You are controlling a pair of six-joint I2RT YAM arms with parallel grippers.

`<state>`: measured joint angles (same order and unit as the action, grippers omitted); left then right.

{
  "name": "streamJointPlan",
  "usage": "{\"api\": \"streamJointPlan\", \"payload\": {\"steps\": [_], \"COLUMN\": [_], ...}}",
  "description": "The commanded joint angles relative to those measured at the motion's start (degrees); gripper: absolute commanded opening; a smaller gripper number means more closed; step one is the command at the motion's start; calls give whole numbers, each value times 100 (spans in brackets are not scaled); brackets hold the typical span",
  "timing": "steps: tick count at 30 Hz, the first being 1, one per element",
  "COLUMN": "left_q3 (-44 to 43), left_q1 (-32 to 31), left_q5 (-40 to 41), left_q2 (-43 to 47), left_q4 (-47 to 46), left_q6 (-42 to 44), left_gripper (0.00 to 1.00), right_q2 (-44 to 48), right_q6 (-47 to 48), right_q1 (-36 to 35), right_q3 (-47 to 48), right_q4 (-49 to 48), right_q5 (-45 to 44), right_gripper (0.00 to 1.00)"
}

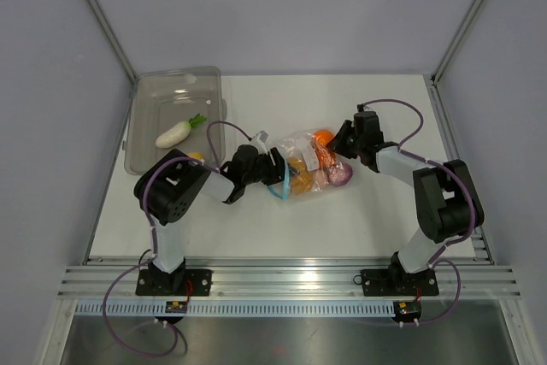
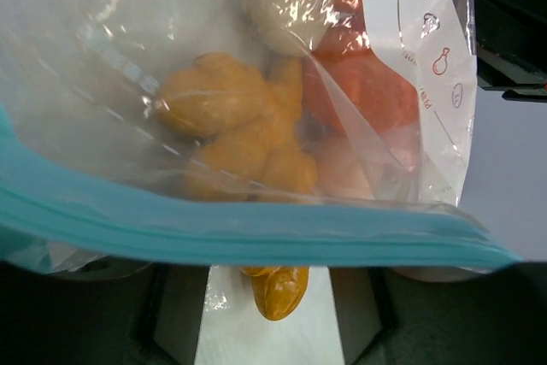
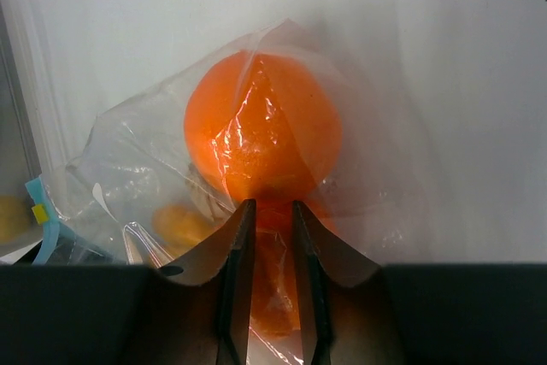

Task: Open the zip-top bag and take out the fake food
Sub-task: Pick up the fake vegetable from the zipper food storage bag.

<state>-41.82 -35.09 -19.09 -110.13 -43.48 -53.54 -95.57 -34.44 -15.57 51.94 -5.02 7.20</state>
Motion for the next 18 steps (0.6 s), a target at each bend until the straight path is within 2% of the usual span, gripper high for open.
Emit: {"api": "streamJointPlan", "payload": {"steps": [1, 3, 9, 14, 18], "left_q3": [-256, -335, -414, -318, -169], "left_q1": [-33, -33, -33, -7, 72], "left_q5": [186, 230, 248, 169, 108], "left_q2": [-114, -123, -97, 96, 325], "left_q4": [85, 191, 279, 191, 77], "left_q6": [221, 291, 379, 388, 327], "left_gripper": [50, 47, 27, 20, 18], "right_q2": [91, 100, 153, 231, 363], "right_q6": [-98, -98, -107, -107, -133], "right_q1": [19, 19, 19, 28, 19], "right_q3": [-35, -44, -70, -88, -140], "right_q4": [-272, -289, -307, -298, -316], "right_q5": [272, 282, 317, 238, 115], "right_gripper": [30, 29, 29, 29, 29]}}
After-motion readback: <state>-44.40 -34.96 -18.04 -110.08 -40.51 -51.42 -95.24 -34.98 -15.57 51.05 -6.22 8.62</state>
